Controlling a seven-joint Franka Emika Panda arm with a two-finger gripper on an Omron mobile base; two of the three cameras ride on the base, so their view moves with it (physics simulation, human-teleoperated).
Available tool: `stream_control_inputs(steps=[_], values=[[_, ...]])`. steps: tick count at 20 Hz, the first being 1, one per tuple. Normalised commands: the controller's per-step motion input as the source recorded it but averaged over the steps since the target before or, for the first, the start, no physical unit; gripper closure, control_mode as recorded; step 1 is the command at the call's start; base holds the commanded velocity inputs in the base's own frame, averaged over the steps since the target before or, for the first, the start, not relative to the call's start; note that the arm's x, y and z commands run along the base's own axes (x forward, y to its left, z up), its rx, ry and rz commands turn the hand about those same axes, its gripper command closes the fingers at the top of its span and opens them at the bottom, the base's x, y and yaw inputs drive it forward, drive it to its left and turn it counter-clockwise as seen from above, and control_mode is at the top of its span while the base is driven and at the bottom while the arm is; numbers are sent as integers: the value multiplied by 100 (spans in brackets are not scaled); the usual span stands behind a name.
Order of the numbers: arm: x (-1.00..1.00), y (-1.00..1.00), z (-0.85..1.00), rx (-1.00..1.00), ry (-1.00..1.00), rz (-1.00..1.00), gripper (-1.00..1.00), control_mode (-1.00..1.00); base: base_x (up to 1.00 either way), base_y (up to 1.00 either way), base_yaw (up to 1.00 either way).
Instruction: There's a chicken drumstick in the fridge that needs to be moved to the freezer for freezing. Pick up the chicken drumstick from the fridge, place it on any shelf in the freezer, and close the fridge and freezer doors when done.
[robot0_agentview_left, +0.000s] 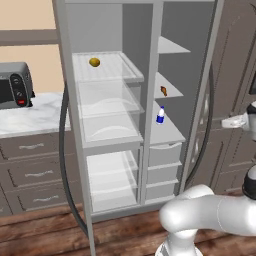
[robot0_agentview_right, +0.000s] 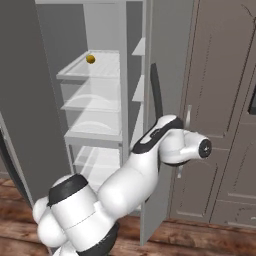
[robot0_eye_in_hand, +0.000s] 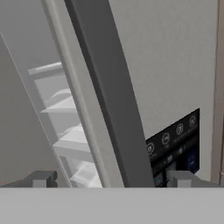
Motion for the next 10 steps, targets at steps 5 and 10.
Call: stream_control_inputs(steps=[5, 10], values=[[1, 35, 0, -1, 4, 0, -100, -100, 0, 0, 0], [16, 55, 0, -3, 4, 0, -100, -100, 0, 0, 0]])
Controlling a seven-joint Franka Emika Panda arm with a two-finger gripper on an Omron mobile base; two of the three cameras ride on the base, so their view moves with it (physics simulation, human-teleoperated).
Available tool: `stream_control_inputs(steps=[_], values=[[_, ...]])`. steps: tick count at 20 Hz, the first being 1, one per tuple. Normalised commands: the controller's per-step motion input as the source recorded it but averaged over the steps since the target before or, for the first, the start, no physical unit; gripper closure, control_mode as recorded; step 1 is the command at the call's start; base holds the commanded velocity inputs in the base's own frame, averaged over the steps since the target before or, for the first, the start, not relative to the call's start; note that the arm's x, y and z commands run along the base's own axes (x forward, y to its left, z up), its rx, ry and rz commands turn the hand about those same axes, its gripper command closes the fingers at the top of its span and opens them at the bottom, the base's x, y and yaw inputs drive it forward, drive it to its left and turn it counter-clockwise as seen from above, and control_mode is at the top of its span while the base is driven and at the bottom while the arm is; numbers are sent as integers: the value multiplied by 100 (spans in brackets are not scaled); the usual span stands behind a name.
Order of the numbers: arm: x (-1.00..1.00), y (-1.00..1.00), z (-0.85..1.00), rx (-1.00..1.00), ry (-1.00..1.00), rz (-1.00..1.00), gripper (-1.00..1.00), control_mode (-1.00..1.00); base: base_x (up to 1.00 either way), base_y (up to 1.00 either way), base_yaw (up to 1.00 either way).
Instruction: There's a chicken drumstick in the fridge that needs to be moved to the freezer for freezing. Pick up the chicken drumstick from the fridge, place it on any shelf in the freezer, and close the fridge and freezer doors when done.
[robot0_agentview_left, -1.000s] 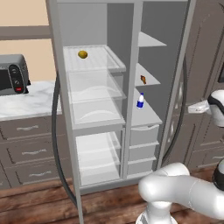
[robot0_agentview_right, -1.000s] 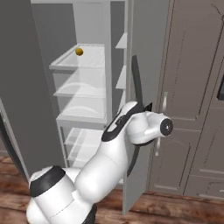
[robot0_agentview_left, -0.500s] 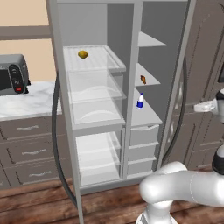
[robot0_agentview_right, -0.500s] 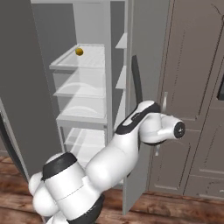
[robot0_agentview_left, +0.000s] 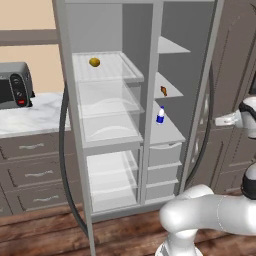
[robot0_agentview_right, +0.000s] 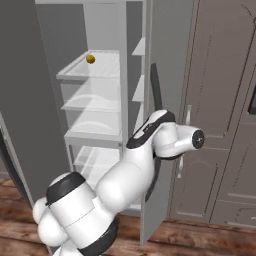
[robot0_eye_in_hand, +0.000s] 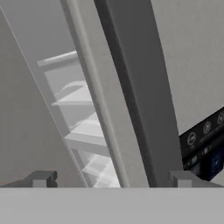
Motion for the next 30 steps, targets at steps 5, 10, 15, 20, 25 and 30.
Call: stream_control_inputs(steps=[5, 10, 15, 20, 25, 30], values=[[23, 48, 0, -6, 6, 0, -100, -100, 0, 0, 0], [21, 71, 0, -11, 10, 0, -100, -100, 0, 0, 0], [19, 70, 0, -10, 13, -8, -100, -100, 0, 0, 0], [32, 26, 0, -3, 14, -3, -100, -100, 0, 0, 0], [40, 1, 0, 0, 9, 0, -100, -100, 0, 0, 0], [-12, 10, 6, -3, 2, -1, -100, -100, 0, 0, 0]])
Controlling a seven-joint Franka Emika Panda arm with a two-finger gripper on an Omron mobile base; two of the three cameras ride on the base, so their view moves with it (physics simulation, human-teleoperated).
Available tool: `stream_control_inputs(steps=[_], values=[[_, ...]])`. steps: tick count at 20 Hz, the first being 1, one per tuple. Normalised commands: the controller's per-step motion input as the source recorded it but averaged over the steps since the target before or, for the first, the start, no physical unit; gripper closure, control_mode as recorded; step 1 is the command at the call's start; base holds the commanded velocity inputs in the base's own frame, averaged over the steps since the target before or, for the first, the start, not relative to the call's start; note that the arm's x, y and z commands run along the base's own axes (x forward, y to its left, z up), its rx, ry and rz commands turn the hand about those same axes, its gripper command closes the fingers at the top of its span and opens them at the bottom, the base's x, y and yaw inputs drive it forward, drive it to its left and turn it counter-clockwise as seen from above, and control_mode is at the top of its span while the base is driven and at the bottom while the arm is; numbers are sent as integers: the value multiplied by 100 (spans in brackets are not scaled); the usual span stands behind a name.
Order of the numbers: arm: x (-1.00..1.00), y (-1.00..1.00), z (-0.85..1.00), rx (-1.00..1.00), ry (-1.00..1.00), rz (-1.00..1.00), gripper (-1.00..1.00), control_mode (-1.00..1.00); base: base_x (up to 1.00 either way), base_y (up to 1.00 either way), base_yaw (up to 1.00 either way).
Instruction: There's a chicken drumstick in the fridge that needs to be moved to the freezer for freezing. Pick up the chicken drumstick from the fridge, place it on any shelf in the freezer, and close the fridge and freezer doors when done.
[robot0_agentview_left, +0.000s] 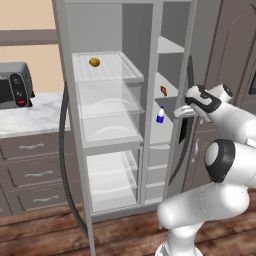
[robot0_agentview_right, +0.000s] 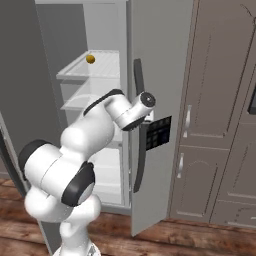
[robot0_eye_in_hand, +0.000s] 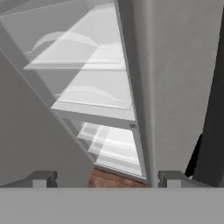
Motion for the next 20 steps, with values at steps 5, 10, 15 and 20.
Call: stream_control_inputs(steps=[5, 10, 15, 20], values=[[13, 71, 0, -8, -1, -8, -100, -100, 0, 0, 0], [28, 25, 0, 0, 0, -1, -100, -100, 0, 0, 0], [26, 19, 0, 0, 0, 0, -100, -100, 0, 0, 0], [14, 4, 0, 0, 0, 0, -100, -100, 0, 0, 0]])
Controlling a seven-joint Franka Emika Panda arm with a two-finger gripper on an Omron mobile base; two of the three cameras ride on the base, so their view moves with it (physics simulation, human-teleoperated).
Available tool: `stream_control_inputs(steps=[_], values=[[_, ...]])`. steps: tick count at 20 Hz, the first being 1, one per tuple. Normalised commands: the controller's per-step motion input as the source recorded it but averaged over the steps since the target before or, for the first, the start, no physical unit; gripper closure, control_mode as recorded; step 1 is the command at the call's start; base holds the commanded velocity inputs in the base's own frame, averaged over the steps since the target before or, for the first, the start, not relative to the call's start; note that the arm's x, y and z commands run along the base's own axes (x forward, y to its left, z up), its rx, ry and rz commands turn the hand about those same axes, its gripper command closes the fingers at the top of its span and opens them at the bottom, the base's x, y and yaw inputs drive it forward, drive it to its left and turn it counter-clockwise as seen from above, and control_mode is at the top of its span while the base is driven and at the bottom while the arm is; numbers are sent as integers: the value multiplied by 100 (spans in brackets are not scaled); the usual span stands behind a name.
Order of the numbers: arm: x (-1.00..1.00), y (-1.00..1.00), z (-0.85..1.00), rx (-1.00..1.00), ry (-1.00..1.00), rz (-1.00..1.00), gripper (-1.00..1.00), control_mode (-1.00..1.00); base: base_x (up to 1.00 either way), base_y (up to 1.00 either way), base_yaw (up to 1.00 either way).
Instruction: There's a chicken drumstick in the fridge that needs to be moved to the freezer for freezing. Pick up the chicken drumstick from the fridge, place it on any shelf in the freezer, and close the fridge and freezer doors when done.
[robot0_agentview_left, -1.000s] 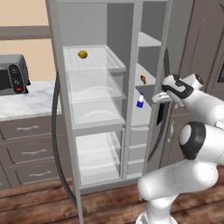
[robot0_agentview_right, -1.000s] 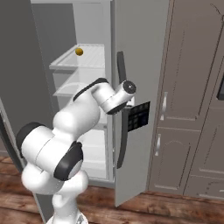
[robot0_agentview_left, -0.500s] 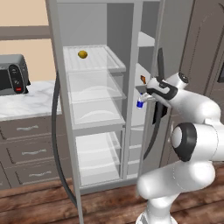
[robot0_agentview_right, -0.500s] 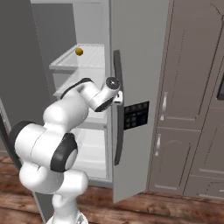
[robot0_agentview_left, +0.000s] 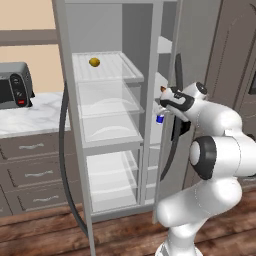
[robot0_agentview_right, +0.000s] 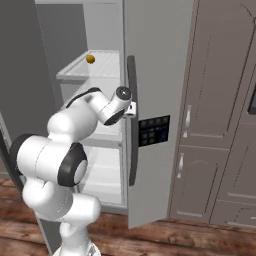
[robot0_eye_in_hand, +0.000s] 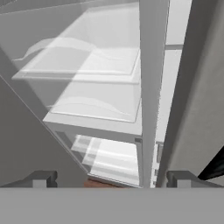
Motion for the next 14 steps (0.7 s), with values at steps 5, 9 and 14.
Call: stream_control_inputs(steps=[5, 9, 14], values=[[46, 0, 0, 0, 0, 0, -100, -100, 0, 0, 0], [47, 0, 0, 0, 0, 0, -100, -100, 0, 0, 0], [45, 0, 0, 0, 0, 0, -100, -100, 0, 0, 0]])
